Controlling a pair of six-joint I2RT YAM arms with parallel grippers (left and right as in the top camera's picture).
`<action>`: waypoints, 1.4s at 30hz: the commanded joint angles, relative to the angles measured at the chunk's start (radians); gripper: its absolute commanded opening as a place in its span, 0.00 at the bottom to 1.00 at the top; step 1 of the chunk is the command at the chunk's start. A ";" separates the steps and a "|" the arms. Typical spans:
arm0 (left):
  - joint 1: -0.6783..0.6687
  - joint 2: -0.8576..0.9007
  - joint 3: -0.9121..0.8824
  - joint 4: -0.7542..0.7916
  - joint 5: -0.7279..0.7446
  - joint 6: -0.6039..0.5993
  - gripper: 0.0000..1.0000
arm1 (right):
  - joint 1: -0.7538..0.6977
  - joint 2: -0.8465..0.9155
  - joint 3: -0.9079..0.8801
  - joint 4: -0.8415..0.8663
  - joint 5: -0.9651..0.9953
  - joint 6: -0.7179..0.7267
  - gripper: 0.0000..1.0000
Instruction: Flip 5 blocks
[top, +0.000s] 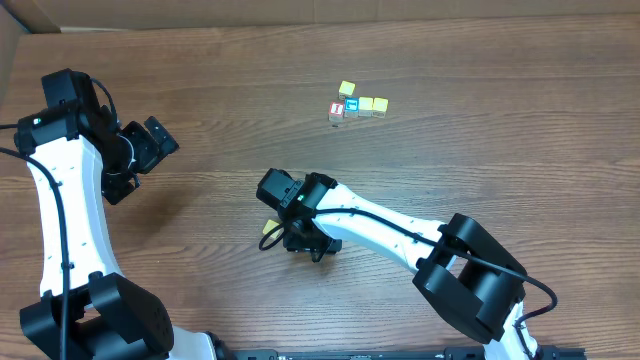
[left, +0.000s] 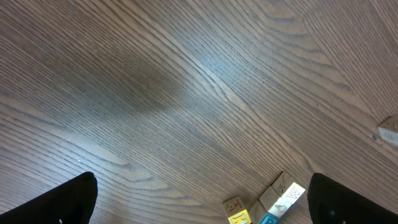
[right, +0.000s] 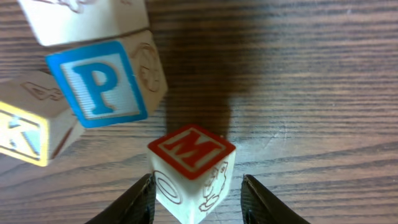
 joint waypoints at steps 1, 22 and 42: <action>-0.005 0.001 -0.009 0.001 0.001 -0.003 1.00 | 0.006 -0.015 -0.013 0.000 -0.002 0.021 0.45; -0.005 0.001 -0.009 0.001 0.001 -0.003 1.00 | 0.023 -0.016 -0.001 -0.020 0.003 0.000 0.45; -0.005 0.001 -0.009 0.001 0.001 -0.003 1.00 | 0.018 -0.016 0.021 -0.008 0.011 -0.052 0.44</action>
